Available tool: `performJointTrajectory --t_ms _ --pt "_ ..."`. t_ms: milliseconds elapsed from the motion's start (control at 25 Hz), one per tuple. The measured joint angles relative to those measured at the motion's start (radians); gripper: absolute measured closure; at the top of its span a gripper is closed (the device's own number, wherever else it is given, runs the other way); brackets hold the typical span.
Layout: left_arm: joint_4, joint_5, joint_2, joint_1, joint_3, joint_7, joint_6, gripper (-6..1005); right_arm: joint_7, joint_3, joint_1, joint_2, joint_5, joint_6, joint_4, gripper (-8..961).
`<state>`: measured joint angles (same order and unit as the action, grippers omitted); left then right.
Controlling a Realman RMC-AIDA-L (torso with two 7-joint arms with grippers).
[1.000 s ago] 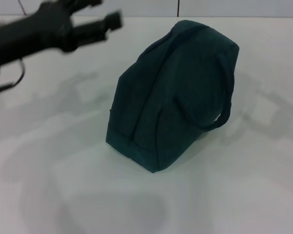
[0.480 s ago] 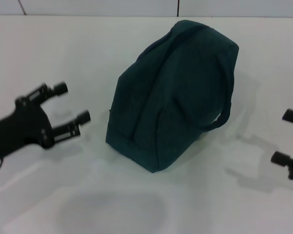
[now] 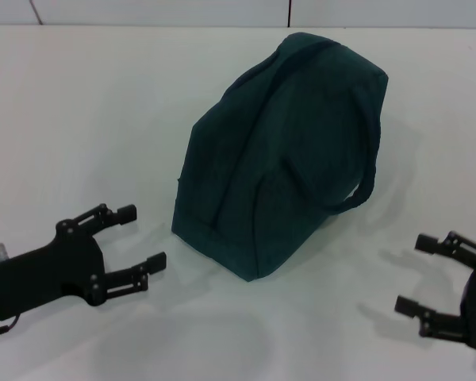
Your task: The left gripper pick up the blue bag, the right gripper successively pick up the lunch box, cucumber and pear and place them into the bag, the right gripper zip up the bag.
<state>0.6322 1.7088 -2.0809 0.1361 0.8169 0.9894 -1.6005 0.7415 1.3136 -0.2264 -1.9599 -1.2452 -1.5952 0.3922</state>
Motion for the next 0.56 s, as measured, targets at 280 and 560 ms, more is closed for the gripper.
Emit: performJointTrajectory --t_ms 280,560 --pt "-0.001 0.017 0.000 -0.013 0.004 0.000 -0.009 123 -0.001 0.002 0.001 -0.010 -0.029 0.040 -0.002 78" --pt "-0.002 0.032 -0.002 -0.015 0.003 0.002 -0.013 124 -0.002 -0.001 0.006 -0.014 -0.030 0.051 -0.003 78"
